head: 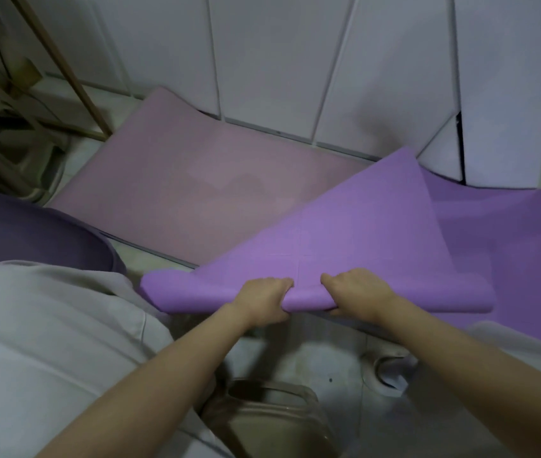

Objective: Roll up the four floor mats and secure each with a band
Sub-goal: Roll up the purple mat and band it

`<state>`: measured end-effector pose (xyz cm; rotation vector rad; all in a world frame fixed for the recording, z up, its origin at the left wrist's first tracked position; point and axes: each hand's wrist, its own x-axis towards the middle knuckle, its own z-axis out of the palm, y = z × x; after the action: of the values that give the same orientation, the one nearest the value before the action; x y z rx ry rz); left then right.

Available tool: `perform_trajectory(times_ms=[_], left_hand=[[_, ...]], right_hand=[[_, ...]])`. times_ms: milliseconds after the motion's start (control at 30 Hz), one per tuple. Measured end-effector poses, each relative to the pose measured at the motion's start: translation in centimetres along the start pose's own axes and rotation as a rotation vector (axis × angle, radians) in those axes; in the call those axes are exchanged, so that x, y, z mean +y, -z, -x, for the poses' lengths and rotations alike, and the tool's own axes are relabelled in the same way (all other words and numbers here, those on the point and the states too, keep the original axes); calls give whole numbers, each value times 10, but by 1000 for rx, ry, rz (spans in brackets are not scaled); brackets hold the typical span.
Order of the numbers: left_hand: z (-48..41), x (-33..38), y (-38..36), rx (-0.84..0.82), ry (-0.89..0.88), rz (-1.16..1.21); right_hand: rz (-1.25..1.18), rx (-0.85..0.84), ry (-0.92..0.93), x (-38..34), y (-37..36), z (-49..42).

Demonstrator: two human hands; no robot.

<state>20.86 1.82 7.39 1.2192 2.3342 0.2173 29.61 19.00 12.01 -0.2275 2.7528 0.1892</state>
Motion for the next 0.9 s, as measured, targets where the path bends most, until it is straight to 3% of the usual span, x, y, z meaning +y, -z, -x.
perform_trajectory(times_ms=[67,167,333,433,533,600,700,767,900], left_hand=[[3,-3,-5,128,14,-126],[5,-9,-5,177,62,-252],[-5,-10,0,47,79,-218],[-8,-9,5,-37,66,-130],[-11,-11,14,-188,27,39],[-11,-12,17,-359,-14,171],[-11,-12,16,-492,-33,219],[-9,-9,12,-392,-21,141],[0,6,-12,26,-17,-146]], right_hand=[[-44,-131,-45,8,5,-4],[-116,-235,-88,14,14,-11],[-40,-279,-112,23,18,-13],[122,-117,-116,13,12,-8],[102,-1,-108,5,5,-1],[23,-138,-104,1,3,4],[-8,-159,-119,-1,-12,11],[-10,-182,-105,-1,-10,13],[-13,-174,-108,8,-5,11]])
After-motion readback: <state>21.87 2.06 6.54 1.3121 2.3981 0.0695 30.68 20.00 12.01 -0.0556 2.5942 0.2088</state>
